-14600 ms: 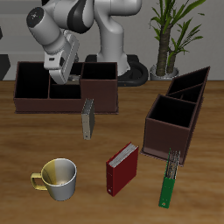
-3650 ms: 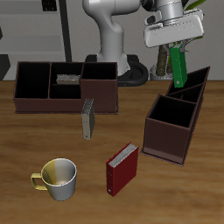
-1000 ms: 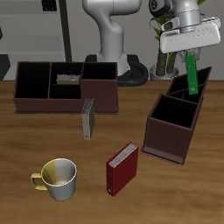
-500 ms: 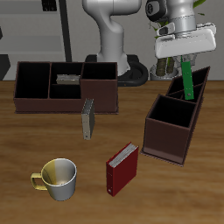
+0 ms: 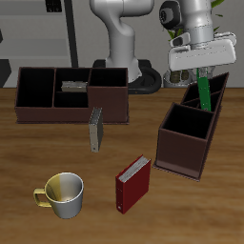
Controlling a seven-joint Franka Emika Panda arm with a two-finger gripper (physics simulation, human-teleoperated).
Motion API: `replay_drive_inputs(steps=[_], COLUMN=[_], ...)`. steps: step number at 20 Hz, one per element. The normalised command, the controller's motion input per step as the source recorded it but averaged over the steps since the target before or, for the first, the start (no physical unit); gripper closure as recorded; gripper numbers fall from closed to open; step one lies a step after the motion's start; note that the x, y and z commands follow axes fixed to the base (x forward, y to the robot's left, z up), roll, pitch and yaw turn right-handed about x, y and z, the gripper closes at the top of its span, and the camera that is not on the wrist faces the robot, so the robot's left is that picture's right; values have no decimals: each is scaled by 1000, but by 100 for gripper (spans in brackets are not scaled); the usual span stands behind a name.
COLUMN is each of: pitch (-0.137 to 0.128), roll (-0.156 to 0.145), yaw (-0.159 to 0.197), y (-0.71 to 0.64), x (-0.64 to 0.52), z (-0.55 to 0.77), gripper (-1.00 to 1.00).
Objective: Place the right yellow book into the back desk caddy's back compartment and place the green book into the left desk caddy's back compartment and place the left yellow book into the left desk caddy's left compartment
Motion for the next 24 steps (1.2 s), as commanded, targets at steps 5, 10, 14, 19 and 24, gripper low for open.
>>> replay_drive_inputs(steps=[5,10,14,19,24], pitch=[15,-3,28,-10,-44], roll=[25,-12,-9,46,3], yaw=[-81,-150,-43,13,-14], y=[-80,-118,146,228,160], x=[-176,-202,-29,-116,-25], z=[-213,4,-202,60,337], gripper=[100,100,100,100,100])
